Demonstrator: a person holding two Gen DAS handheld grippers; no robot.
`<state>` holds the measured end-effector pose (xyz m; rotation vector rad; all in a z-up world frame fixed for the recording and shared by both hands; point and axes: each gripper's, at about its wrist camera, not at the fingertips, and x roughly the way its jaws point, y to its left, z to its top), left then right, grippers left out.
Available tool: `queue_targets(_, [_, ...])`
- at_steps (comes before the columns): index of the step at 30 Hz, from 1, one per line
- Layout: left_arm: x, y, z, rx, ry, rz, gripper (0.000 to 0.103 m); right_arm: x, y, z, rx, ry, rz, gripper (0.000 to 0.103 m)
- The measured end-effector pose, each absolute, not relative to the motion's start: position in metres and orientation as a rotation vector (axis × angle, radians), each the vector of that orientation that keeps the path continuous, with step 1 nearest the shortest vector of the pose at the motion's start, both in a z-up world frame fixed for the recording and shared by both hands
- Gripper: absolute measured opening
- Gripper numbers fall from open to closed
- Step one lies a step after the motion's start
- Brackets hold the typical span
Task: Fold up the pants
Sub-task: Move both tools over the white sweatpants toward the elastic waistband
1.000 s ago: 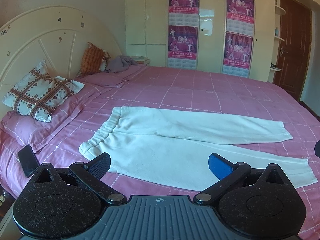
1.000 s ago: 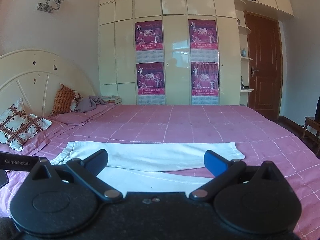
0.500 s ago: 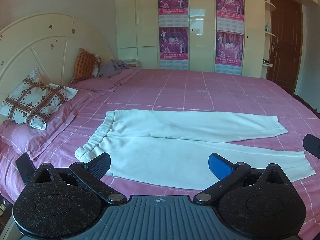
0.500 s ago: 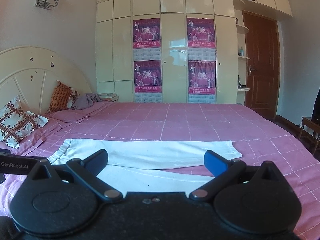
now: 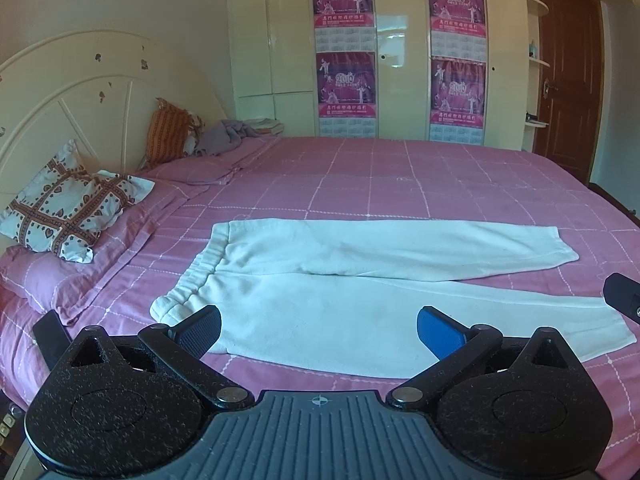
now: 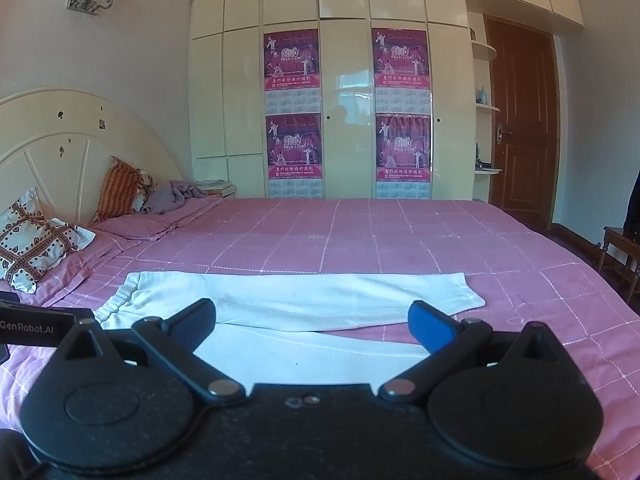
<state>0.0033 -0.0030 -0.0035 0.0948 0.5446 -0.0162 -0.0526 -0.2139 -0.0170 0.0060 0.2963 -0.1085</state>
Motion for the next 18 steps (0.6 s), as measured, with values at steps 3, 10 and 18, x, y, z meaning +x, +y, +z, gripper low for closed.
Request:
queue_targets(3, [0.006,-0.003,-0.005,0.090,0.549,-0.018,0.103,-0.049,-0.215,-0.017,-0.012,0.300,-0.112,0.103])
queue_targets(10, [0.015,-0.003,-0.010,0.081,0.550,-0.014,0.103,-0.043,-0.220,-0.021,-0.018,0.308,-0.125,0.103])
queue_targets(18, [0.023,-0.001,-0.013,0.084,0.562,-0.023,0.103,-0.037,-0.221,-0.027,-0.001,0.304,-0.135,0.103])
